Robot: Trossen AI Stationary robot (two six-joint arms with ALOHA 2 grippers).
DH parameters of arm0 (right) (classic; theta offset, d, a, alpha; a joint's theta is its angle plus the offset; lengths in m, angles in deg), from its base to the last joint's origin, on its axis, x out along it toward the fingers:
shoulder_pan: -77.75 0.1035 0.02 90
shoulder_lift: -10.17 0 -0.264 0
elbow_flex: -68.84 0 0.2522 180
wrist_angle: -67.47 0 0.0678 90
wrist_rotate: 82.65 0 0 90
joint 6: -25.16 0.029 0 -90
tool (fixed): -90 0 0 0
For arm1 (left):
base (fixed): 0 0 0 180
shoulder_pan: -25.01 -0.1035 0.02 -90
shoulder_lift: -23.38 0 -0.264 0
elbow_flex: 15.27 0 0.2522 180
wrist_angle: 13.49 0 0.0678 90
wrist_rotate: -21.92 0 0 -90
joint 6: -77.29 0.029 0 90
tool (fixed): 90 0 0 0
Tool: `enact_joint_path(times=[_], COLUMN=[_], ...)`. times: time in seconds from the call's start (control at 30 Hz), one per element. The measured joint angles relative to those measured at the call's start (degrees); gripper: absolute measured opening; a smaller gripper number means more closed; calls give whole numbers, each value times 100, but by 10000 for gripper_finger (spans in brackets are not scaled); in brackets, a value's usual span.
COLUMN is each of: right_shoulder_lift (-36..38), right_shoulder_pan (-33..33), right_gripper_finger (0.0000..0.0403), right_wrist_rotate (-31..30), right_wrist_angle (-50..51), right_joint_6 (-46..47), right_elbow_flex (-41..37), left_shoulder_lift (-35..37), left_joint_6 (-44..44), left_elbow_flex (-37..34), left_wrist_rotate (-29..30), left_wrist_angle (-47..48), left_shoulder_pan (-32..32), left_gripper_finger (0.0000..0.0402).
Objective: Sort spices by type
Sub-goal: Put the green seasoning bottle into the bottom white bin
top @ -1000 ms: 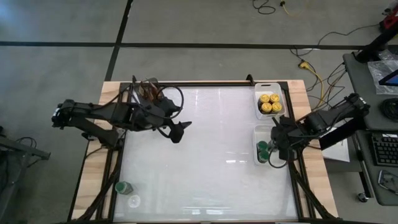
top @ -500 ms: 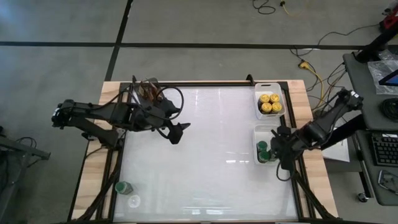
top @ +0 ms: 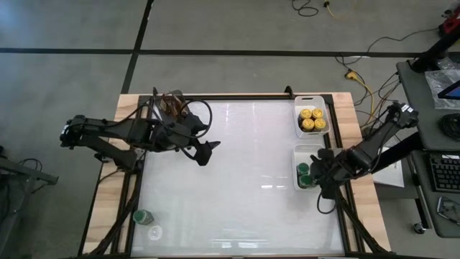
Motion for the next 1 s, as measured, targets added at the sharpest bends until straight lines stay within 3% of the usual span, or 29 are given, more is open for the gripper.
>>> enact_joint_path(times=[0.7,1.0], right_shoulder_lift=[-361,-363], right_shoulder_pan=[149,149], right_gripper_finger=[207,254], right_wrist_rotate=[-33,-2], right_wrist_angle=[-297,-287], right_joint_6=[224,226], right_elbow_flex=[-46,-59], left_shoulder_lift=[0,0], left_joint_6=[22,176], left_elbow_flex=[-4,-4], left_wrist_rotate=[28,32], left_wrist_angle=[8,42], left_shoulder_pan=[0,0], left_gripper_finger=[351,351])
